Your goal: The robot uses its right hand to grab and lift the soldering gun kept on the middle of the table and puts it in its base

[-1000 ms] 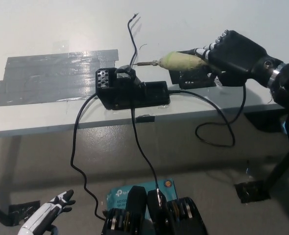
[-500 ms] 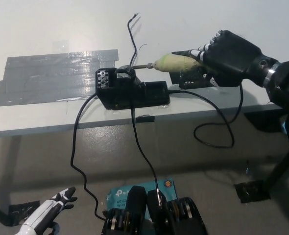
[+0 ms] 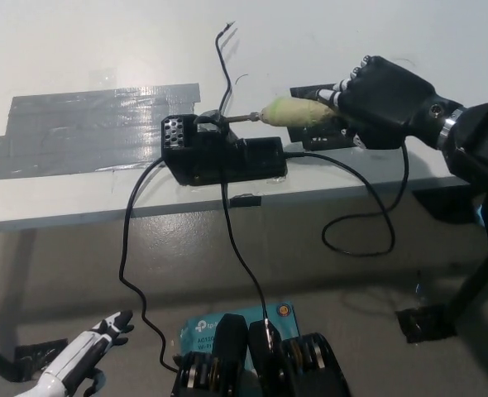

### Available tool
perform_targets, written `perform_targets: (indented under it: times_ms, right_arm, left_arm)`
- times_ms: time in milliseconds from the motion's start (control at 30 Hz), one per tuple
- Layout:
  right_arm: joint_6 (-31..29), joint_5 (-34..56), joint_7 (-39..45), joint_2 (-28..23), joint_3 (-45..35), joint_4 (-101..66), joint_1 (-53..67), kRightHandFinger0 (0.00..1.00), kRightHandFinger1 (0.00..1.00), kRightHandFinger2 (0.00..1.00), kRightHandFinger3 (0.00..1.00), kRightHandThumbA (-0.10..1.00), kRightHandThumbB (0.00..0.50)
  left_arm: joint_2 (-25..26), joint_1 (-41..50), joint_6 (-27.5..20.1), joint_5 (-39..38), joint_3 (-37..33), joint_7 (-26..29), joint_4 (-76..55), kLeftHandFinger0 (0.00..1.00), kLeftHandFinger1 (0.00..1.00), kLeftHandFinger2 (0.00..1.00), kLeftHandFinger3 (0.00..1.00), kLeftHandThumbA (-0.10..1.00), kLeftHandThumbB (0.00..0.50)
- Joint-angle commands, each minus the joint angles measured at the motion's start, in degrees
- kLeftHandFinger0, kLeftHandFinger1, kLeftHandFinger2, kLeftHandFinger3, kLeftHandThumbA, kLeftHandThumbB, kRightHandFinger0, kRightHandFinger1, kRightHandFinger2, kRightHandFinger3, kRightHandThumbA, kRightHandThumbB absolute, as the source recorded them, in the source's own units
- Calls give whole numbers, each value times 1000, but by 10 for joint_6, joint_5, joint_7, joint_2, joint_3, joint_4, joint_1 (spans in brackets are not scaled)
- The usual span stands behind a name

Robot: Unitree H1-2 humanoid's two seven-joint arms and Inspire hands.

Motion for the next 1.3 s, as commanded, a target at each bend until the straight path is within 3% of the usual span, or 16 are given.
perform_targets:
  times_ms: [0, 200, 333, 400, 433, 467, 600, 633, 667, 833, 933, 1000, 1033, 1067, 1200, 1267]
  right_arm:
    - [24, -6, 11, -7, -15, -2, -44, 0, 0, 400, 338, -100, 19]
    - [23, -18, 8, -2, -9, -20, -41, 0, 0, 387, 300, -100, 62]
    - [7, -43, -15, 2, 6, -20, -43, 0, 0, 254, 133, -100, 105]
    - [7, -42, -13, 3, 6, -24, -41, 0, 0, 236, 71, -100, 89]
    - [-1, -60, -32, 0, 16, -22, -43, 0, 0, 257, 100, -100, 122]
    - [-2, -62, -27, 0, 18, -25, -44, 0, 0, 467, 186, -100, 151]
    - [-8, -63, -38, 3, 23, -16, -51, 0, 0, 25, 197, -100, 168]
    - [-8, -64, -40, 3, 24, -18, -51, 0, 0, 1, 183, -100, 176]
    - [-9, -67, -45, 3, 27, -11, -53, 0, 0, 57, 265, -100, 175]
    - [-19, -75, -55, -5, 39, 8, -60, 0, 0, 5, 204, -100, 171]
    - [-23, -84, -58, -9, 52, 4, -71, 0, 0, 0, 312, -100, 213]
    - [-23, -75, -43, -2, 50, 5, -77, 0, 0, 10, 228, -100, 213]
    - [-23, -75, -43, -3, 50, 5, -77, 25, 96, 99, 366, -100, 185]
    - [-20, -84, -54, 7, 54, 23, -84, 0, 3, 27, 324, -100, 210]
    - [-23, -88, -100, 18, 69, 49, -96, 0, 0, 2, 193, -100, 229]
    - [-23, -92, -119, 31, 87, 96, -118, 0, 0, 123, 132, -100, 218]
  left_arm:
    - [3, -6, 9, 4, -3, -7, -28, 914, 934, 957, 1000, 1000, 69]
    - [3, -12, 11, 5, -10, -9, -31, 914, 945, 979, 1000, 1000, 79]
    - [3, -14, 8, 5, -13, -9, -31, 897, 930, 968, 1000, 1000, 62]
    - [2, -15, 10, 6, -13, -8, -31, 907, 938, 972, 1000, 1000, 68]
    - [1, -15, 11, 4, -12, -9, -31, 910, 939, 972, 1000, 1000, 63]
    - [1, -16, 8, 3, -13, -8, -30, 910, 937, 971, 1000, 1000, 60]
    - [2, -18, 5, 3, -12, -7, -29, 889, 931, 970, 1000, 1000, 46]
    - [1, -18, 3, 0, -11, -8, -28, 891, 933, 971, 1000, 1000, 47]
    - [0, -19, 2, -1, -10, -8, -29, 891, 933, 973, 1000, 1000, 55]
    - [0, -23, 7, 3, -16, -9, -24, 905, 937, 976, 1000, 1000, 94]
    - [-1, -25, 1, 5, -17, -7, -25, 874, 908, 954, 1000, 1000, 97]
    - [0, -29, -7, 5, -20, -9, -19, 871, 904, 954, 1000, 1000, 82]
    - [0, -30, -2, 5, -20, -9, -21, 875, 906, 955, 1000, 1000, 77]
    - [-1, -32, 5, 5, -22, -10, -25, 879, 907, 955, 1000, 1000, 78]
    - [-6, -30, 11, 10, -25, -8, -33, 883, 908, 955, 1000, 1000, 73]
    - [-11, -36, 11, 7, -27, -9, -27, 891, 916, 961, 1000, 995, 69]
